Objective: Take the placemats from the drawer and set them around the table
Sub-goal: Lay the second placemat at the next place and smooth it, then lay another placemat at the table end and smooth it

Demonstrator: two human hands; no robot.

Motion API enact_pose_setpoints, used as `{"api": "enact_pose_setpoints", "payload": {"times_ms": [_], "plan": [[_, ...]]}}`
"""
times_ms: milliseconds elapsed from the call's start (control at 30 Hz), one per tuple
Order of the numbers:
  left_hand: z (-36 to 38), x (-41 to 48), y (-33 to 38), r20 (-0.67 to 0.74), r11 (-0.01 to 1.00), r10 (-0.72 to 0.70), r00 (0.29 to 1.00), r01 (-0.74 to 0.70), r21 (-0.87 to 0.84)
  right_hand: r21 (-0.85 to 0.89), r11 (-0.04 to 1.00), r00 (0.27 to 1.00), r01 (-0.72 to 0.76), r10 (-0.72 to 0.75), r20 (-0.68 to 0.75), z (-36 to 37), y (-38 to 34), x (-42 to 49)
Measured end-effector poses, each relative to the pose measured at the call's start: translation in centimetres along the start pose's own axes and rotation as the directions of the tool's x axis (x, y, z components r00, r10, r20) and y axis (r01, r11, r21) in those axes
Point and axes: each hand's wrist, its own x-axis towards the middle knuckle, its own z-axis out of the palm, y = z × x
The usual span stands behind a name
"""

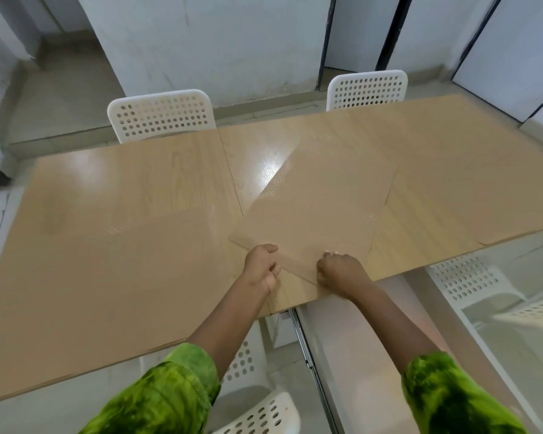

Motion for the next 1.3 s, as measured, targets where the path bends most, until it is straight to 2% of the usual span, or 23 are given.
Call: {"api": "enact_pose_setpoints", "payload": {"times_ms": [133, 367, 600, 700, 800, 933, 967, 1000, 1067, 1133, 1233, 1300], "plan": [[-0.5, 0.0, -0.4, 0.009, 0.999, 0.042, 0.999, -0.041, -0.029, -0.014, 0.999, 0.999, 0.034, -0.034, -0.013, -0.2, 0.4, 0.0], [-0.7, -0.5, -0.6, 0.017, 0.996, 0.063, 0.998, -0.062, -0.064, 0.002, 1.000, 0.999, 0.005, -0.005, -0.038, 0.6, -0.4, -0.3], [-1.0, -1.0, -0.6, 0.014, 0.992, 0.097, 0.995, -0.095, -0.088, -0.079, 0.996, 0.989, 0.036, -0.047, -0.139, 0.6, -1.4, 0.0], [-0.5, -1.2, -0.7, 0.075, 0.991, 0.119, 0.990, -0.113, -0.073, -0.063, 0.997, 0.987, 0.044, -0.053, -0.151, 0.0, -0.9, 0.0], [0.8, -1.1, -0.5, 0.127, 0.990, 0.135, 0.983, -0.139, 0.020, 0.057, 0.998, 0.992, 0.023, -0.015, -0.127, -0.8, 0.3, 0.1], [2.5, -0.2, -0.7, -0.050, 0.975, 0.185, 0.981, -0.177, 0.132, 0.347, 0.938, 0.994, -0.002, 0.039, -0.098, -1.8, 2.0, 0.0], [2.8, 0.0, -0.7, -0.051, 0.976, 0.183, 0.982, -0.175, 0.130, 0.425, 0.905, 0.994, -0.002, 0.049, -0.100, -2.0, 2.4, -0.1], [3.3, 0.0, -0.7, 0.002, 0.982, 0.159, 0.987, -0.159, 0.104, 0.489, 0.872, 0.993, 0.000, 0.057, -0.101, -2.2, 2.7, -0.3], [4.4, -0.5, -0.7, 0.197, 0.995, 0.084, 0.977, -0.092, 0.029, 0.560, 0.829, 0.993, 0.004, 0.061, -0.098, -2.4, 3.0, -0.6], [5.2, -0.6, -0.5, 0.280, 0.997, 0.045, 0.959, -0.063, 0.055, 0.600, 0.800, 0.993, 0.009, 0.061, -0.097, -2.1, 3.1, -0.8], [6.2, 0.1, -0.5, 0.197, 0.985, 0.025, 0.980, -0.058, 0.165, 0.644, 0.765, 0.995, 0.021, 0.049, -0.091, -1.4, 2.9, -1.3], [6.4, 0.5, -0.7, 0.101, 0.986, 0.068, 0.992, -0.083, 0.145, 0.701, 0.713, 0.994, 0.013, 0.066, -0.086, -1.1, 2.9, -1.7]]}}
